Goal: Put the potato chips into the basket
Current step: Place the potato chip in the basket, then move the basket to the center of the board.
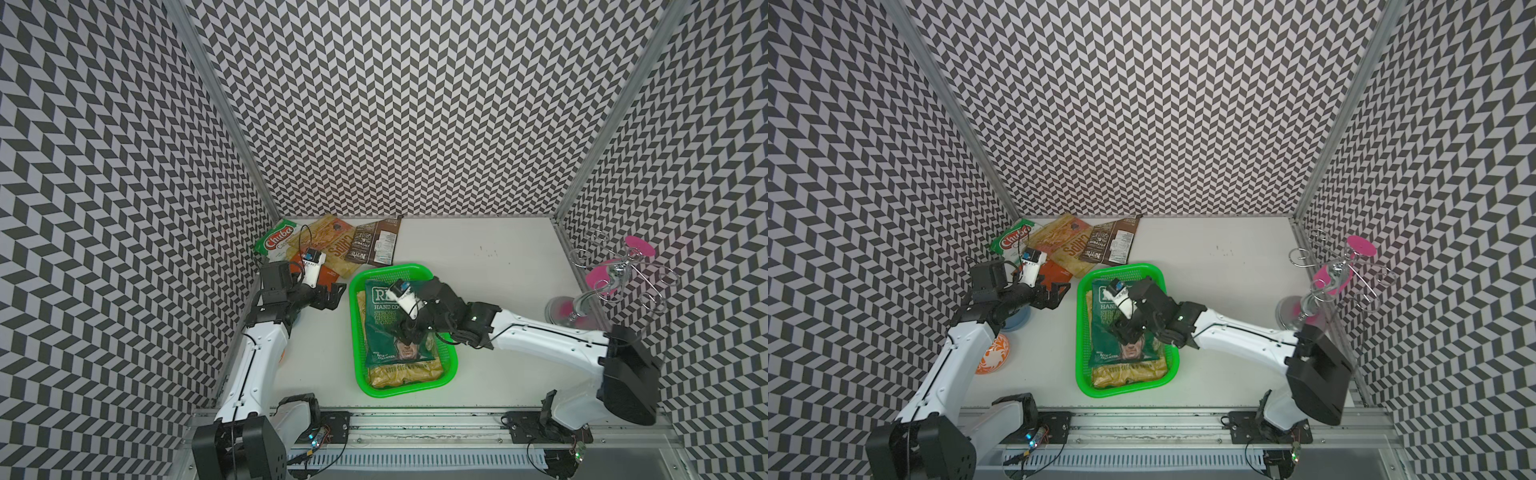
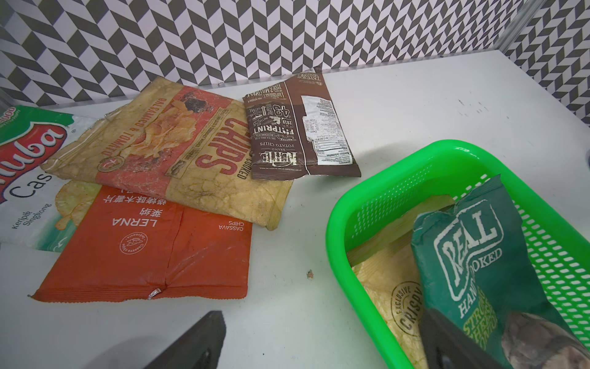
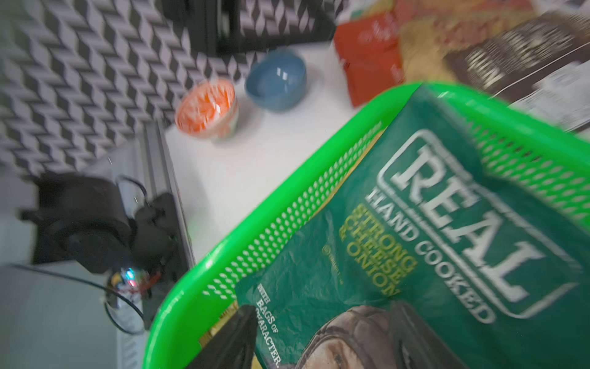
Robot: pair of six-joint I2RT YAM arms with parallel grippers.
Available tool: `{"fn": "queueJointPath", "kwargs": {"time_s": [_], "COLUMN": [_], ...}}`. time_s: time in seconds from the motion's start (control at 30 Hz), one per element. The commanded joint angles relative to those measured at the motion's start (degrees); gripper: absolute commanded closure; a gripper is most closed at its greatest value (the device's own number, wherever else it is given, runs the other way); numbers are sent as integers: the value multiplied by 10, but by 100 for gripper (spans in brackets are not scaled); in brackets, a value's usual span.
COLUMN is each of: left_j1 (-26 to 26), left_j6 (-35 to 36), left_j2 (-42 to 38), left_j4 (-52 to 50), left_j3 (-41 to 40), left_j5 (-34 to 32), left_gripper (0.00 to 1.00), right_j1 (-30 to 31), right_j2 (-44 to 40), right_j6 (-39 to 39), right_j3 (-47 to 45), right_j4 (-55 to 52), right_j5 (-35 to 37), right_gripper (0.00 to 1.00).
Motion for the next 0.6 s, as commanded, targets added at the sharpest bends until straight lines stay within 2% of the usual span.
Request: {"fn": "queueJointPath", "kwargs": {"time_s": [0.0,0.17,0.3,0.57], "left_j1": [5,5,5,6], "left_j6": [5,5,5,4], "left_j2": [-11,-11,-10,-11], "left_j4": [7,7,6,6], "left_j3": [-4,-4,-4,-5], "left_j5": [3,3,3,2], "left_gripper": [1,1,1,1], "right_j1": [-54,-122,-124,-125], "right_j2": [-33,-14,29,83], "right_j6": [24,47,42,53], "right_j3": [-17,-31,-32,-63], "right_j4": [15,-32,-49,2], "right_j5": [47,109,110,121], "right_gripper": [28,28,29,35]}}
